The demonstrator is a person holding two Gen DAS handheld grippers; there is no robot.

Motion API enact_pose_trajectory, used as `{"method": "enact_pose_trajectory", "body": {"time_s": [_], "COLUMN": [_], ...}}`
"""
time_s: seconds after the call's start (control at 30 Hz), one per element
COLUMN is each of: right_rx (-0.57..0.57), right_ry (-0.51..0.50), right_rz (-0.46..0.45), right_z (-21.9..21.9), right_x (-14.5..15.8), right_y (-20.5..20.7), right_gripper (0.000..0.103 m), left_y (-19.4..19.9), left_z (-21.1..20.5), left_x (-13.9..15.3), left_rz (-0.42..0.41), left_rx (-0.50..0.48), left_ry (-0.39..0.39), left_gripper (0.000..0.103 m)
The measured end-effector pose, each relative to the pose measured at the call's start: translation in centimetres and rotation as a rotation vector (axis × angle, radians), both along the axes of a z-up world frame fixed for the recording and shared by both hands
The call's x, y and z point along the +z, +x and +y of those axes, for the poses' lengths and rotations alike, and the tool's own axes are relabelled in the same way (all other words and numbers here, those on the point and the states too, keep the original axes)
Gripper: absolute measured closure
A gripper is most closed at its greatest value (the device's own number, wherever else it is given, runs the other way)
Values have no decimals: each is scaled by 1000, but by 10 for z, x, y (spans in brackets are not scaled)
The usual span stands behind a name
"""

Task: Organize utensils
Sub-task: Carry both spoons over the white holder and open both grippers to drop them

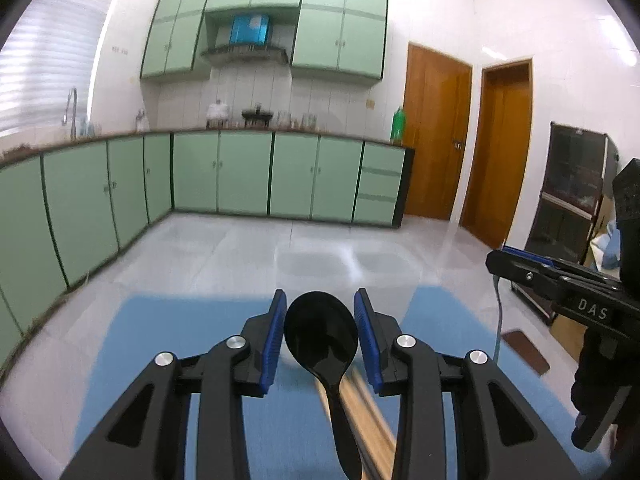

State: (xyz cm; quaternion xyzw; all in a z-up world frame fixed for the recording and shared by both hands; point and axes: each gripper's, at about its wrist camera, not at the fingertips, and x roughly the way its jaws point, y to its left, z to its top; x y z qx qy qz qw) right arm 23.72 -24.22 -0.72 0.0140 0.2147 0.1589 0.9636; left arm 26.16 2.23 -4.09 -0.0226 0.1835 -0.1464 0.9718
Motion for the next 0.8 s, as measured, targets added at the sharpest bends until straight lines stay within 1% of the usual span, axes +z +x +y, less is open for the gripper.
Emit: {"method": "enact_pose_trajectory", "body": {"time_s": [0.03, 0.07, 0.1, 0.17, 0.23, 0.33, 0.43, 0.53, 0.6, 0.67, 0.7, 0.73, 0.8], "right_rx": [0, -2, -11, -26, -51, -95, -135, -139, -130, -104, -94, -88, -88], "right_ry": [10, 19, 33, 55, 77, 64, 34, 16, -20, -27, -23, -15, -8], "right_rz": [-24, -41, -72, -103, -126, -152, -164, -131, -103, -69, -55, -43, -29], "right_z": [-2, -3, -4, -5, -8, -6, -4, 1, 6, 10, 10, 7, 6], "right_x": [12, 21, 33, 47, 58, 60, 52, 36, 23, 15, 11, 8, 5], "right_y": [6, 13, 22, 38, 56, 85, 110, 130, 137, 140, 138, 137, 132], "right_gripper": [76, 76, 76, 76, 76, 76, 76, 76, 76, 75, 75, 75, 72], "left_y": [5, 0, 4, 19, 35, 61, 89, 111, 116, 117, 116, 114, 110], "left_z": [-1, -1, -2, -5, -9, -16, -21, -25, -26, -25, -24, -23, -23], "left_x": [10, 22, 32, 53, 69, 79, 72, 57, 46, 38, 36, 34, 32], "left_rz": [-23, -46, -71, -120, -161, -192, -184, -130, -94, -62, -59, -56, -50], "left_rx": [0, 1, 5, 14, 22, 43, 65, 69, 67, 65, 66, 62, 57], "left_ry": [-2, -6, -6, -5, -5, 5, 8, 6, 7, 7, 8, 10, 16], "left_gripper": [69, 69, 69, 69, 69, 69, 69, 69, 68, 68, 68, 65, 62]}}
